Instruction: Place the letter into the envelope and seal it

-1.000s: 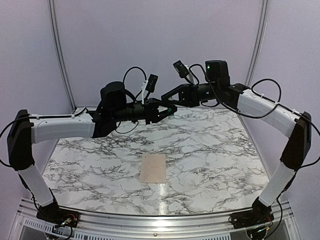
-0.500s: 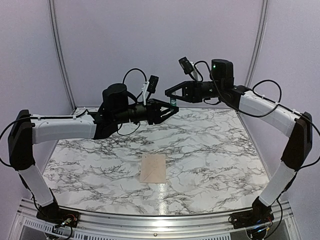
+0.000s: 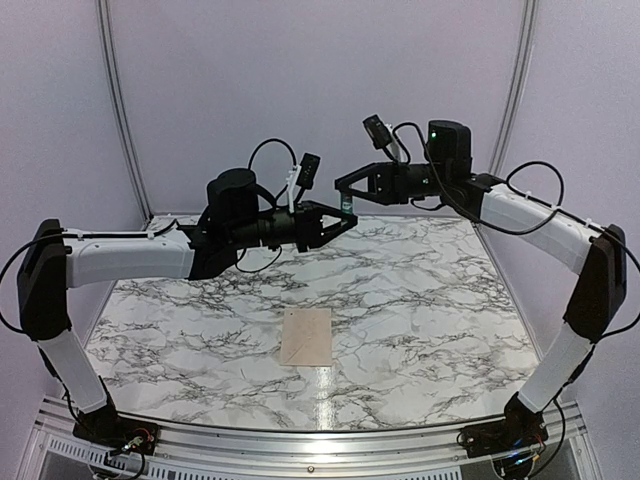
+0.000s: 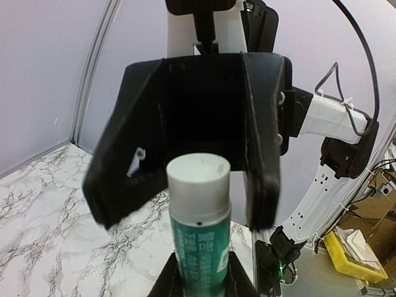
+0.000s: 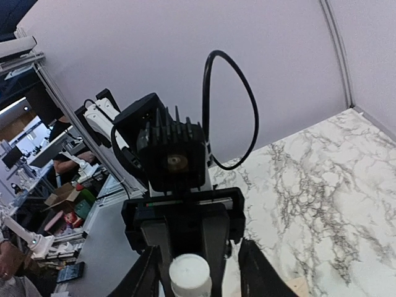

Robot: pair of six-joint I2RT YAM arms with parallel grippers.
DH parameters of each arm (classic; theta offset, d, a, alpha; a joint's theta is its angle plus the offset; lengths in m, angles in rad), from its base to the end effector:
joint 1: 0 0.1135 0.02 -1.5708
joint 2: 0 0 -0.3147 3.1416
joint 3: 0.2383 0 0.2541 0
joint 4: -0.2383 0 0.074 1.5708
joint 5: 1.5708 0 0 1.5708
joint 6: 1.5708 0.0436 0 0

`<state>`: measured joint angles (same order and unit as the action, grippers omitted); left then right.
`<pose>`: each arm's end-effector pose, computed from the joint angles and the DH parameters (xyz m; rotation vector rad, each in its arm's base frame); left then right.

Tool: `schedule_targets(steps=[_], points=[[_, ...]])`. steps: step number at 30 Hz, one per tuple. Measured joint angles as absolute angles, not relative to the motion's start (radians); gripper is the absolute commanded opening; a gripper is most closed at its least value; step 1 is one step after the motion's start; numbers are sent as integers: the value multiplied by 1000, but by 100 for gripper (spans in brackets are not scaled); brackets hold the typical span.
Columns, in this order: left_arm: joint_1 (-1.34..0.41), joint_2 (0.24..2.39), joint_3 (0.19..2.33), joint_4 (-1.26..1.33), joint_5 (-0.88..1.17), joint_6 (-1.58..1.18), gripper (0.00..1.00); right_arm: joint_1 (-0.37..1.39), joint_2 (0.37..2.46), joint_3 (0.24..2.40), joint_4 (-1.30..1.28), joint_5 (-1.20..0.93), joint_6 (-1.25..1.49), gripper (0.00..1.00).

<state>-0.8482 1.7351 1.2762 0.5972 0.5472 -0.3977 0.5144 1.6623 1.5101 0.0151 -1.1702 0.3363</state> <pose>0.2671 -0.3372 0.3837 0.8268 1.3884 -1.3814 0.3216 0.2279 0.4363 -1.0930 1.5551 1.5853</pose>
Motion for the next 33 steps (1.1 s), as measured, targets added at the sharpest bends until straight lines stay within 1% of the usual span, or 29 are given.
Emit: schedule_targets(steps=[2, 6, 9, 11, 13, 17, 22, 26, 28, 33], points=[[-846, 1735, 1274, 597, 548, -399, 13, 483, 1655, 1508, 14, -1179, 337, 45], [-837, 1734, 1243, 594, 549, -400, 13, 340, 1637, 1519, -54, -1211, 275, 49], [-828, 1731, 1210, 551, 545, -389, 12, 209, 1637, 1570, -221, -1185, 102, 49], [-825, 1721, 1187, 500, 535, -376, 12, 138, 1636, 1622, -388, -1097, -73, 48], [-822, 1710, 1170, 451, 521, -368, 12, 113, 1623, 1637, -529, -974, -245, 46], [-822, 1679, 1137, 361, 484, -353, 12, 128, 1575, 1563, -715, -757, -499, 44], [-822, 1659, 1103, 287, 437, -351, 11, 154, 1551, 1381, -831, -536, -690, 49], [-822, 1660, 1091, 236, 416, -351, 10, 271, 1551, 1222, -854, -353, -773, 49], [-822, 1660, 1092, 217, 409, -350, 10, 317, 1552, 1176, -862, -287, -792, 49], [-822, 1660, 1092, 191, 400, -350, 10, 385, 1581, 1150, -875, -175, -818, 50]])
